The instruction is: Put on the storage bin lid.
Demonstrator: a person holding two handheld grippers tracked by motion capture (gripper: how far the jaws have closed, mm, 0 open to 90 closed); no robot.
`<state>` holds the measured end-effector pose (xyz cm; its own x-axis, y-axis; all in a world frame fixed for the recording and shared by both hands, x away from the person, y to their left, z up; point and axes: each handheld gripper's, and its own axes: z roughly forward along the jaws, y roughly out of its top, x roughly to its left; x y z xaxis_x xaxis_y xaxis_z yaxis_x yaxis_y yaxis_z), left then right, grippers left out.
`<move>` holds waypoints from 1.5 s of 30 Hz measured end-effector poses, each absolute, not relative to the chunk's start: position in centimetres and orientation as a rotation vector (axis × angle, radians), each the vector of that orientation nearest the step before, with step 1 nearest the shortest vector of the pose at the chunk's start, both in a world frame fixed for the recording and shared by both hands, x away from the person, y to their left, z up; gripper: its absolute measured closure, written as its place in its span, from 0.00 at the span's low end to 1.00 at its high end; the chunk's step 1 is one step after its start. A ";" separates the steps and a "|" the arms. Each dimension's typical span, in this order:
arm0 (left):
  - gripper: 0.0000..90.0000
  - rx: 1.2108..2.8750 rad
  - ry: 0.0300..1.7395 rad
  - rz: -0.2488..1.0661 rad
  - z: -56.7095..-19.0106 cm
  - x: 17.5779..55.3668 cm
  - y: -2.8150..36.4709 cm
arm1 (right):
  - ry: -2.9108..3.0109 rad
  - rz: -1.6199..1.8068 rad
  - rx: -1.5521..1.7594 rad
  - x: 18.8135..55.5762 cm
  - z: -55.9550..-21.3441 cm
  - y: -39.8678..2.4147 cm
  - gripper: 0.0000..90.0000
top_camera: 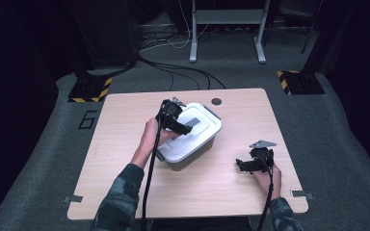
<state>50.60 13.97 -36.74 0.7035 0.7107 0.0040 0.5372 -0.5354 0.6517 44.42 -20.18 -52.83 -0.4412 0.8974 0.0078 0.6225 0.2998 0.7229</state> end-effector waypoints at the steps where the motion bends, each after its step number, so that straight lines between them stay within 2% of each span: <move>1: 0.20 2.275 0.947 0.356 -36.7 50.6 14.0 | 2.174 0.936 1.359 44.4 -52.8 -20.2 0.03; 13: 0.12 2.103 1.032 0.473 -36.8 47.7 20.8 | 2.174 0.935 1.358 44.4 -52.8 -20.2 0.03; 23: 0.10 2.009 1.117 0.545 -38.0 44.8 26.1 | 2.173 0.935 1.352 44.5 -52.8 -20.2 0.03; 32: 0.07 1.957 1.263 0.571 -42.2 42.3 31.2 | 2.172 0.933 1.353 44.5 -52.8 -20.2 0.03; 45: 0.07 1.951 1.403 0.528 -48.7 40.4 34.0 | 2.172 0.931 1.353 44.4 -52.8 -20.2 0.03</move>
<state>40.42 33.96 -48.70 0.3404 0.9386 -0.0567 0.6681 -0.1990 0.7170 44.45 -20.18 -52.84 -0.4413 0.8974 0.0013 0.6199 0.3038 0.7235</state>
